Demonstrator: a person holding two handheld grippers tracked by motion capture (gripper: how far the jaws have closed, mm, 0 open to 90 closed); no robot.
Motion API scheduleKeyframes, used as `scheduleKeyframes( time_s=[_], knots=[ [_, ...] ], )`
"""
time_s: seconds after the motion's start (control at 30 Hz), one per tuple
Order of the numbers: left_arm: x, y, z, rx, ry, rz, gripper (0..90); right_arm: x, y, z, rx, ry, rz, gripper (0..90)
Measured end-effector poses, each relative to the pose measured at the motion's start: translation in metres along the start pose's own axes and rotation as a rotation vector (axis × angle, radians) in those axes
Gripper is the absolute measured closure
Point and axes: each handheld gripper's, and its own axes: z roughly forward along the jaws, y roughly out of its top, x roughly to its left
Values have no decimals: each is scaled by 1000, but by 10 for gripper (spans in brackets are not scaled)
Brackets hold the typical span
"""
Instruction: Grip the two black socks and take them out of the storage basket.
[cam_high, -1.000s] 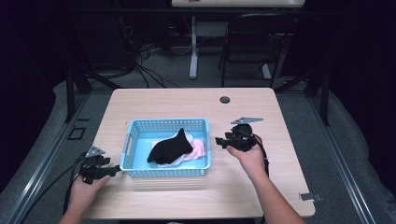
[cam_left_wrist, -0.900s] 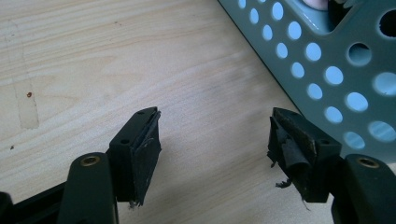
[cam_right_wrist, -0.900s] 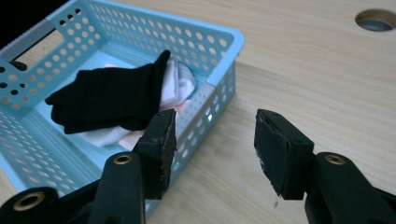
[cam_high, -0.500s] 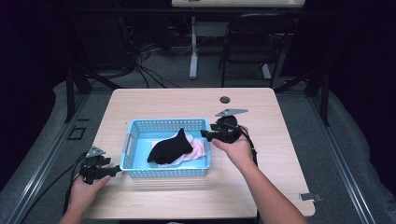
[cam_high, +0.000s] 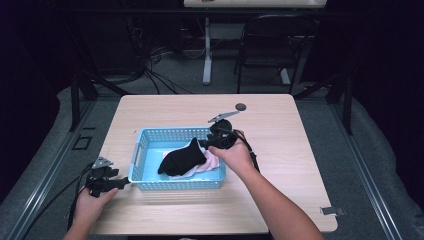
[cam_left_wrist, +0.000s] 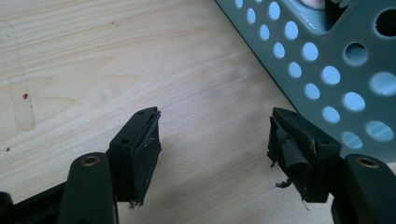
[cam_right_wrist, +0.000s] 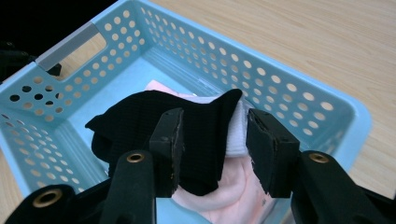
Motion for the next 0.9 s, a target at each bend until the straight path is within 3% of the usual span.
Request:
scheduleKeyframes(
  time_s=[0.3, 0.57, 0.67, 0.9],
  knots=[
    [0, 0, 0, -2, -1, 1, 339, 10, 7, 25, 74, 13, -5, 606],
    [0, 0, 0, -2, -3, 0, 339, 9, 12, 43, 157, 21, 17, 616],
    [0, 0, 0, -2, -3, 1, 339, 9, 12, 51, 172, 26, 51, 626],
    [0, 1, 0, -3, -5, 1, 339, 2, 9, 66, 239, -4, 60, 639]
  ],
)
